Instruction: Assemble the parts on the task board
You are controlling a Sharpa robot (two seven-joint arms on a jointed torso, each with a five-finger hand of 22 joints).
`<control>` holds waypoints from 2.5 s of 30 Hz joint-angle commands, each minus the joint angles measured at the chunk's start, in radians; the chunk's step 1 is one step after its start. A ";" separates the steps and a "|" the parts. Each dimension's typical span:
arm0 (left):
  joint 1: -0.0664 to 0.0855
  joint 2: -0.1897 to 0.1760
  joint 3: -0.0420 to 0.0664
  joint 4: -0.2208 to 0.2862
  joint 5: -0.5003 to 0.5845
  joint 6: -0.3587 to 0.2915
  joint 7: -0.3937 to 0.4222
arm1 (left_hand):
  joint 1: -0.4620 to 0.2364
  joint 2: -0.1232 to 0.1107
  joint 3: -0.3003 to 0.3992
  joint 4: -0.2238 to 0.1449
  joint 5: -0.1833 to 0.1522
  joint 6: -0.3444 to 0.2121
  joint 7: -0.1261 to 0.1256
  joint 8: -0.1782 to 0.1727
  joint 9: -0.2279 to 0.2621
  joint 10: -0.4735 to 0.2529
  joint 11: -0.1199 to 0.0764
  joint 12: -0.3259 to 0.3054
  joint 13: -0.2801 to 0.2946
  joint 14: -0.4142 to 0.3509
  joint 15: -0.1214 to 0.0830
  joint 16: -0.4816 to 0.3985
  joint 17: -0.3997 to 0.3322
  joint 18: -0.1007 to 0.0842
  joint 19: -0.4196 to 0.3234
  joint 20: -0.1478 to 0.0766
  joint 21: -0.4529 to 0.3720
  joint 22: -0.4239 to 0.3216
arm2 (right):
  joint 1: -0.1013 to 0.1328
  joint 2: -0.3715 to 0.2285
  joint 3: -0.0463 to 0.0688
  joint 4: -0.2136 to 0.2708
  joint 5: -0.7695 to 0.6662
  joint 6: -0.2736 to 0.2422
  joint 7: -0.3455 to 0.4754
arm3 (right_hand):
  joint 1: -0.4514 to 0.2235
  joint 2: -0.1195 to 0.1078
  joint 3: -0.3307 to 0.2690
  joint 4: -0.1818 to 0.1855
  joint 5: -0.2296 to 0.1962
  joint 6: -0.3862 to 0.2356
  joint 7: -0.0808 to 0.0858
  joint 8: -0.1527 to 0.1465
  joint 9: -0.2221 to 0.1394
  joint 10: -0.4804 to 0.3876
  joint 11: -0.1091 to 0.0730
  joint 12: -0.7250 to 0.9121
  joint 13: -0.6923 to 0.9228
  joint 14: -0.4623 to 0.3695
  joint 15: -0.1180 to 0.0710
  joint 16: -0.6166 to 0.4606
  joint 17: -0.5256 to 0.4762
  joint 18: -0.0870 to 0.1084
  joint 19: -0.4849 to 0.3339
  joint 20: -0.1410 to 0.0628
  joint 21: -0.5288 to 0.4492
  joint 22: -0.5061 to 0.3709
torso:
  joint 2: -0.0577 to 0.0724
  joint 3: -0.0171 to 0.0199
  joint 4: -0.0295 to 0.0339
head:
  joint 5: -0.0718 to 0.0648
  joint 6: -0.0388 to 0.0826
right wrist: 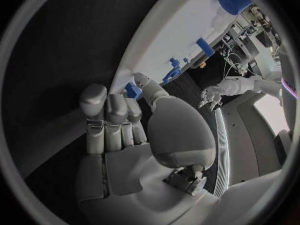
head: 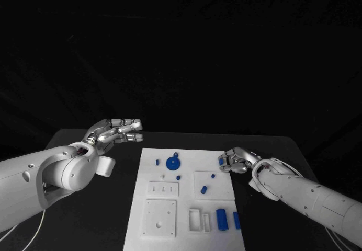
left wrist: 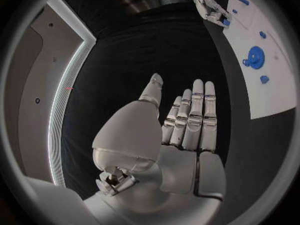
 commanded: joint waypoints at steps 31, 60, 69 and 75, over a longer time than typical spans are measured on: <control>0.001 -0.001 0.001 0.002 -0.038 0.030 -0.025 | 0.000 0.004 -0.005 -0.002 -0.004 0.046 -0.007 0.000 0.002 0.056 -0.016 0.005 0.002 0.004 -0.009 -0.003 -0.001 -0.005 0.001 -0.005 0.006 0.000 | -0.005 -0.005 0.009 0.060 -0.004 -0.054 -0.046 | -0.038 0.032 0.072 -0.011 -0.015 0.136 -0.029 0.002 0.004 0.015 -0.018 0.021 0.013 0.005 -0.010 0.027 0.034 -0.009 0.052 -0.010 0.030 0.103 | -0.002 0.0025 -0.0065 | -0.002 0.003; 0.002 0.212 -0.034 -0.167 -0.359 0.197 -0.564 | -0.155 -0.014 -0.059 0.144 0.082 0.273 -0.087 0.024 0.094 0.377 -0.135 0.092 0.032 0.006 -0.140 0.680 0.282 -0.061 0.074 -0.142 0.297 0.169 | 0.091 0.062 0.035 0.419 -0.261 0.089 -0.410 | -0.035 0.013 0.079 0.033 -0.037 0.140 -0.033 0.002 0.004 0.014 -0.019 0.015 0.016 0.006 -0.012 0.017 0.039 -0.004 0.052 -0.010 0.027 0.101 | -0.067 -0.0011 -0.0323 | 0.076 0.012; 0.002 0.252 -0.044 -0.191 -0.370 0.186 -0.577 | -0.243 -0.052 -0.008 0.200 0.105 0.145 -0.107 0.246 0.472 0.277 -0.143 0.303 0.110 -0.097 -0.141 0.919 0.246 -0.061 -0.027 -0.143 0.429 0.276 | 0.095 0.117 0.025 0.426 -0.277 0.120 -0.428 | -0.037 0.012 0.073 0.039 -0.027 0.135 -0.032 0.002 0.004 0.012 -0.019 0.014 0.016 0.007 -0.011 0.016 0.039 -0.003 0.052 -0.010 0.025 0.101 | -0.075 -0.0019 -0.0337 | 0.073 0.003; 0.002 0.262 -0.046 -0.191 -0.382 0.171 -0.578 | -0.254 -0.063 0.002 0.218 0.122 0.138 -0.112 0.257 0.560 0.258 -0.145 0.347 0.119 -0.113 -0.142 0.968 0.213 -0.061 -0.042 -0.143 0.450 0.292 | 0.096 0.136 0.015 0.430 -0.290 0.134 -0.431 | -0.038 0.012 0.072 0.042 -0.019 0.133 -0.032 0.003 0.004 0.010 -0.019 0.012 0.014 0.007 -0.011 0.016 0.040 -0.002 0.052 -0.009 0.024 0.101 | -0.072 -0.0009 -0.0341 | 0.070 0.004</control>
